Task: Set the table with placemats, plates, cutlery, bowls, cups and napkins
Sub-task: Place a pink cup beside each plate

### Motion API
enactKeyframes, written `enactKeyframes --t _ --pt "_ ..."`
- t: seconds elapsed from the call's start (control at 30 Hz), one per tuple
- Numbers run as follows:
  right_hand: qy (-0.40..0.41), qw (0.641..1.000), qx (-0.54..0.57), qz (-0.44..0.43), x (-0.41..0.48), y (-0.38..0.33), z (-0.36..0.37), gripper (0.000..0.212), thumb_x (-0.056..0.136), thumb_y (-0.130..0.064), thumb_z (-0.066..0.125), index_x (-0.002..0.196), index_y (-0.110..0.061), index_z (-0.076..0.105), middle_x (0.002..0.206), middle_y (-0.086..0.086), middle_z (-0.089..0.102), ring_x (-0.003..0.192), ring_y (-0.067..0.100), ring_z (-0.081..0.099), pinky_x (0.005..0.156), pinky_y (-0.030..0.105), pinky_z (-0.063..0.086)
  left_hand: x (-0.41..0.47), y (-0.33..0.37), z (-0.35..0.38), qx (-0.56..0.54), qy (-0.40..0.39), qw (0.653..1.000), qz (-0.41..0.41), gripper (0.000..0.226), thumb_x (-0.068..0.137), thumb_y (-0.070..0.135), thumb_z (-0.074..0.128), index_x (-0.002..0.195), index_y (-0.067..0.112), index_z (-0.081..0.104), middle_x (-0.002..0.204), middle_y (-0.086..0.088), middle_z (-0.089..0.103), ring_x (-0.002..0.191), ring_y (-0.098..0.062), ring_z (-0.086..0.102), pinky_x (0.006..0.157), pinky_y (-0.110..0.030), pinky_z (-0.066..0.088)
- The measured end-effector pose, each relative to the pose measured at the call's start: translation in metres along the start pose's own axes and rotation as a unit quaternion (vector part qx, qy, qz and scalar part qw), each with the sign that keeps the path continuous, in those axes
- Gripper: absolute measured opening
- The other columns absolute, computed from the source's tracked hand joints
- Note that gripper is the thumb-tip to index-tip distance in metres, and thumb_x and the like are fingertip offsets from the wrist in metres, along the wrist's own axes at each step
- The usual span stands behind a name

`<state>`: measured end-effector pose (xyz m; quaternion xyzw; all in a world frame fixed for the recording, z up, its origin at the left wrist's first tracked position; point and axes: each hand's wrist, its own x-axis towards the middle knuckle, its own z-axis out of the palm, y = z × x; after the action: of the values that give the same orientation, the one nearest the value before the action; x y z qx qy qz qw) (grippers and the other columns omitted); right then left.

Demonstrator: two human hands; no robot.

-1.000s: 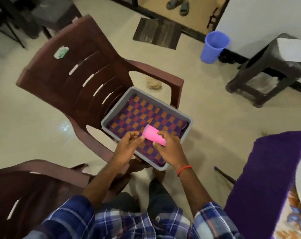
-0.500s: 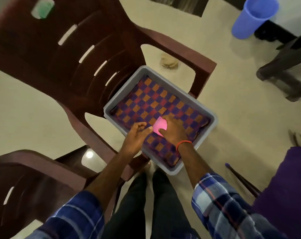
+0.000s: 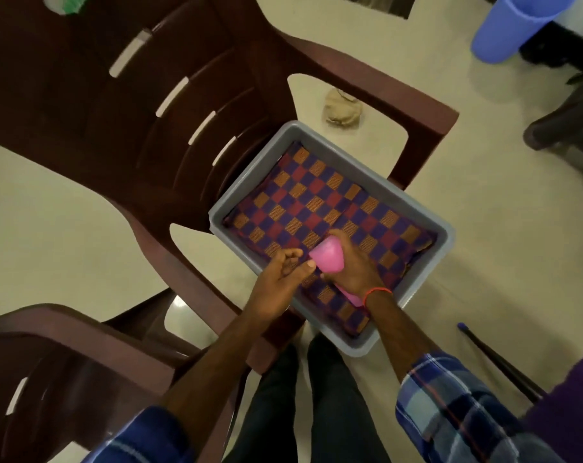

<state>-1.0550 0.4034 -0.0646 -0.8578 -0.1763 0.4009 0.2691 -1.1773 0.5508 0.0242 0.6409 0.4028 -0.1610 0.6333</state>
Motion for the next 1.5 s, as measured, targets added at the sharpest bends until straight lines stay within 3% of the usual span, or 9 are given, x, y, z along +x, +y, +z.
enactKeyframes --t 0.1,0.23,0.33,0.53,0.7,0.9,1.13,1.37,1.5 --pt "0.091 0.981 0.171 0.001 -0.036 -0.023 -0.025 0.095 0.063 -0.034 0.094 0.135 -0.042 0.033 0.130 -0.004 0.051 0.112 0.022 0.056 0.081 0.038 0.057 -0.013 0.022 0.003 -0.021 -0.012 0.999 0.020 0.044 0.095 0.039 0.068 0.133 0.019 0.055 0.121 0.014 0.060 0.110 0.004 0.057 0.075 -0.003 0.046" --pt "0.187 0.948 0.255 -0.030 -0.096 -0.070 -0.067 0.089 0.061 -0.048 0.093 0.129 -0.040 0.035 0.123 -0.012 0.056 0.105 0.009 0.061 0.076 0.030 0.058 -0.038 0.062 0.003 -0.039 -0.034 0.997 0.066 0.071 0.074 0.066 0.076 0.131 0.031 0.056 0.130 0.013 0.061 0.126 -0.009 0.058 0.095 -0.022 0.051" --pt "0.217 0.929 0.292 -0.063 -0.137 -0.104 -0.099 0.074 0.066 -0.053 0.086 0.121 -0.041 0.039 0.116 -0.022 0.056 0.100 -0.007 0.061 0.072 0.019 0.055 -0.066 0.101 0.001 -0.033 -0.085 0.989 0.119 0.066 0.074 0.062 0.080 0.131 0.043 0.053 0.128 0.018 0.064 0.118 -0.006 0.063 0.086 -0.028 0.057" --pt "0.229 0.926 0.290 -0.082 -0.218 -0.148 -0.148 0.032 0.087 -0.056 0.061 0.109 -0.036 0.055 0.086 -0.008 0.071 0.080 0.007 0.071 0.068 0.028 0.059 -0.123 0.156 0.006 0.000 -0.121 0.967 0.224 0.094 0.065 0.042 0.093 0.145 0.036 0.044 0.133 0.006 0.062 0.119 -0.015 0.065 0.090 -0.040 0.061" --pt "0.301 0.907 0.280 -0.094 -0.285 -0.154 -0.167 0.039 0.078 -0.062 0.065 0.094 -0.027 0.068 0.092 -0.013 0.071 0.087 0.011 0.067 0.077 0.037 0.059 -0.159 0.164 0.013 0.067 -0.156 0.947 0.271 0.101 0.059 0.051 0.096 0.144 0.044 0.043 0.134 0.007 0.062 0.119 -0.022 0.064 0.091 -0.050 0.060" --pt "0.354 0.891 0.276 -0.061 -0.350 -0.142 -0.165 0.058 0.071 -0.055 0.078 0.120 -0.031 0.058 0.111 -0.014 0.062 0.097 -0.002 0.060 0.074 0.013 0.052 -0.198 0.163 0.047 0.133 -0.245 0.911 0.303 0.103 0.059 0.050 0.095 0.147 0.039 0.043 0.131 0.010 0.062 0.114 -0.016 0.065 0.088 -0.041 0.062" --pt "0.386 0.825 0.413 -0.020 -0.411 -0.113 -0.161 0.067 0.061 -0.058 0.089 0.118 -0.034 0.063 0.116 0.001 0.066 0.107 0.017 0.065 0.086 0.033 0.060 -0.230 0.169 0.095 0.180 -0.363 0.860 0.311 0.082 0.063 0.044 0.095 0.132 0.047 0.050 0.122 0.008 0.068 0.106 -0.014 0.069 0.081 -0.031 0.062" --pt "0.467 0.706 0.532 -0.007 -0.471 -0.089 -0.145 0.065 0.056 -0.032 0.091 0.114 -0.027 0.065 0.115 0.001 0.071 0.104 0.019 0.068 0.069 0.023 0.055 -0.259 0.161 0.149 0.170 -0.467 0.814 0.300 0.083 0.058 0.040 0.092 0.134 0.033 0.060 0.119 0.001 0.074 0.105 -0.026 0.072 0.080 -0.041 0.062" --pt "0.501 0.639 0.584 -0.015 -0.493 -0.070 -0.138 0.079 0.046 -0.032 0.093 0.117 -0.023 0.061 0.114 0.006 0.073 0.109 0.027 0.068 0.075 0.034 0.054 -0.274 0.158 0.177 0.182 -0.498 0.795 0.296 0.079 0.060 0.038 0.091 0.133 0.031 0.061 0.118 0.000 0.074 0.105 -0.027 0.072 0.079 -0.040 0.062"
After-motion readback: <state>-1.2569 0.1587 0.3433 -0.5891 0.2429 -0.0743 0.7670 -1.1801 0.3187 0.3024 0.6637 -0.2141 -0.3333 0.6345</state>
